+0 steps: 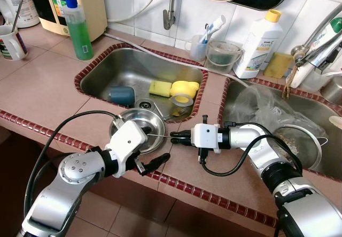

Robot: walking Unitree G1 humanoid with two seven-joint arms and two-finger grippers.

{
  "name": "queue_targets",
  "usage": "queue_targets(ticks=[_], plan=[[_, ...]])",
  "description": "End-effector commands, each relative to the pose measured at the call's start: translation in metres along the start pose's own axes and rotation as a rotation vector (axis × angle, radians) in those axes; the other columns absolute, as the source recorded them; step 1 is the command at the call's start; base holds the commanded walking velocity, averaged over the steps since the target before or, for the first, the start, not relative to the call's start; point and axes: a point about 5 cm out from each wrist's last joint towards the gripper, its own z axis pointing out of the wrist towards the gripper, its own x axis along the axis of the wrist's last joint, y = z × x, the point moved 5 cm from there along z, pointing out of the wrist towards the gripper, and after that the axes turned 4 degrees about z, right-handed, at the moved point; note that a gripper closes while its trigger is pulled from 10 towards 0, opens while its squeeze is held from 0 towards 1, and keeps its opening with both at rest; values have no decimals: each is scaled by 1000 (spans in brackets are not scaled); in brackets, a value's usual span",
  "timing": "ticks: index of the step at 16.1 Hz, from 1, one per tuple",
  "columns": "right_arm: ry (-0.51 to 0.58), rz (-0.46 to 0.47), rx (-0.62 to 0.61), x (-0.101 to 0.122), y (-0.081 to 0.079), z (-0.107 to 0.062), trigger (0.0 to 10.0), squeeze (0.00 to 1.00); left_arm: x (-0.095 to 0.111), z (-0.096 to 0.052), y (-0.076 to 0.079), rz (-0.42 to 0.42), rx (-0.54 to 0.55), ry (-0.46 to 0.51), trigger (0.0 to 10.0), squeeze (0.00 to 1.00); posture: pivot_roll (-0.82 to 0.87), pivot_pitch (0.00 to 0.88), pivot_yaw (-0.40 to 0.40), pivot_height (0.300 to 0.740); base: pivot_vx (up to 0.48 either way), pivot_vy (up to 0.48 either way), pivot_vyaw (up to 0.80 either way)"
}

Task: Kitchen organization

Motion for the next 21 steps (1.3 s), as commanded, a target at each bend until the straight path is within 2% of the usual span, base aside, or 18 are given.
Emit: queue_targets(ticks=[1,4,8,11,18,21], plan=[[-1,-5,-9,2,7,-3,0,0,4,-2,-1,7,-3,8,10000,0,-35,87,-105,740,0,0,0],[1,-10,-16,3,9,-3,0,0,5,-1,-1,9,-2,9,10000,0,-35,87,-104,740,0,0,0],[8,-10,-37,5,14,-6,0,0,19,-5,-24,-10,91,76,10000,0,-34,74,-107,740,0,0,0],[9,-14,-43,7,20,-11,0,0,23,-5,-30,11,100,87,10000,0,-39,49,-103,740,0,0,0],[0,-31,-140,15,53,-36,0,0,37,5,-41,16,110,153,10000,0,-64,0,-90,740,0,0,0],[24,44,-250,17,73,-50,39,0,42,8,-43,12,114,177,10000,0,-74,0,-80,740,0,0,0]])
